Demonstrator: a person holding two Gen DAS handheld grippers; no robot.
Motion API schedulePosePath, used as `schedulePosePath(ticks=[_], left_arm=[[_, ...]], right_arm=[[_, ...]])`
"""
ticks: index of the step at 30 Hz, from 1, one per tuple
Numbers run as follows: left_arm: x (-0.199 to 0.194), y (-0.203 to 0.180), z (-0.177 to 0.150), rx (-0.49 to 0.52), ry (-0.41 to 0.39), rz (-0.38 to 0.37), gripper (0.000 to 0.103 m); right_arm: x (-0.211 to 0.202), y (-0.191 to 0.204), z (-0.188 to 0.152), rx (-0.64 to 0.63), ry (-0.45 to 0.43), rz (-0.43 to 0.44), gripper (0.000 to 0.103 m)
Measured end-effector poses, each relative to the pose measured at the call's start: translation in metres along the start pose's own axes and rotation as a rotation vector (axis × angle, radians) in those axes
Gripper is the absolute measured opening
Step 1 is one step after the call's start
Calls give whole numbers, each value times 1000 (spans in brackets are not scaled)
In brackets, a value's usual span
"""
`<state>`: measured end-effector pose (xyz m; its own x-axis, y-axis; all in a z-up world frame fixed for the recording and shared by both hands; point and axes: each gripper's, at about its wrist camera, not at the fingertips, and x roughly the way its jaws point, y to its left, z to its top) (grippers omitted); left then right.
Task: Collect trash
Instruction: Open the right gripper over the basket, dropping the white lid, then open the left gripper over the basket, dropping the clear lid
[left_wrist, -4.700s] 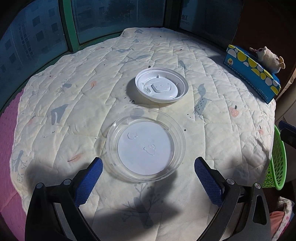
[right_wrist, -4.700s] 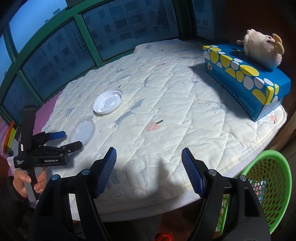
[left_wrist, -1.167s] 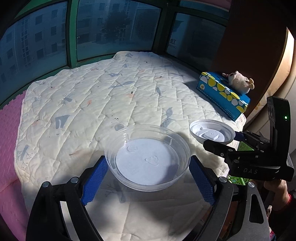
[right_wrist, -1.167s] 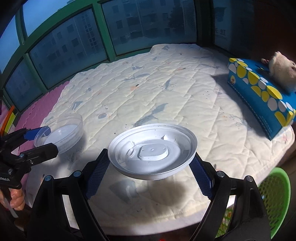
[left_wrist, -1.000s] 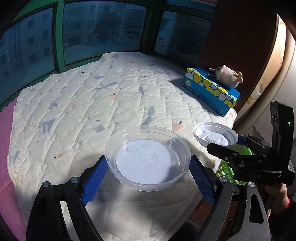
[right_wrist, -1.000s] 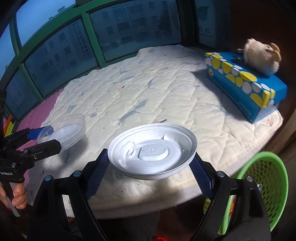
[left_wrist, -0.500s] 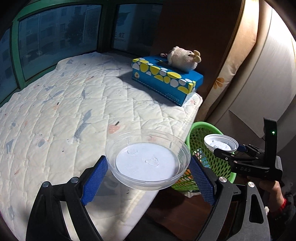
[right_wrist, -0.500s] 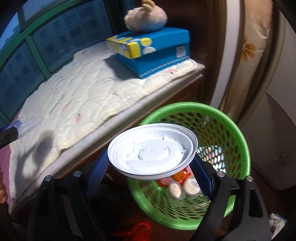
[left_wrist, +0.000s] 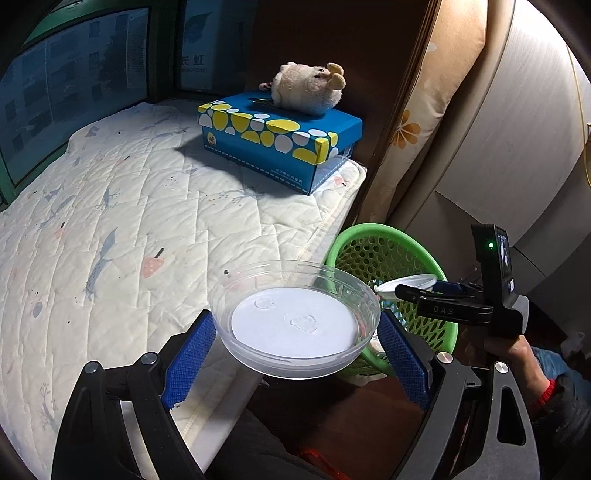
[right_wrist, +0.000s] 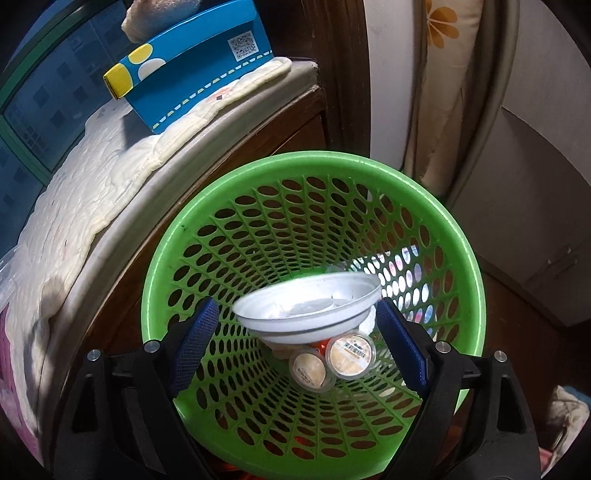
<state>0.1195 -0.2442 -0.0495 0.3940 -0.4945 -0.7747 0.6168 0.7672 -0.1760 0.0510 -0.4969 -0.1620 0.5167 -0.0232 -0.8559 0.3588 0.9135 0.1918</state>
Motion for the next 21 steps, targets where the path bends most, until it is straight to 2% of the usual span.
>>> schedulePosePath(ticks=[7,21], left_arm=[[15,-17,3,27,21,-19,85],[52,-66,7,104,81,-57,85]], right_arm=[[-12,-5,0,2,-26,13,88],[-79,-17,-13,4,-148,-5,88]])
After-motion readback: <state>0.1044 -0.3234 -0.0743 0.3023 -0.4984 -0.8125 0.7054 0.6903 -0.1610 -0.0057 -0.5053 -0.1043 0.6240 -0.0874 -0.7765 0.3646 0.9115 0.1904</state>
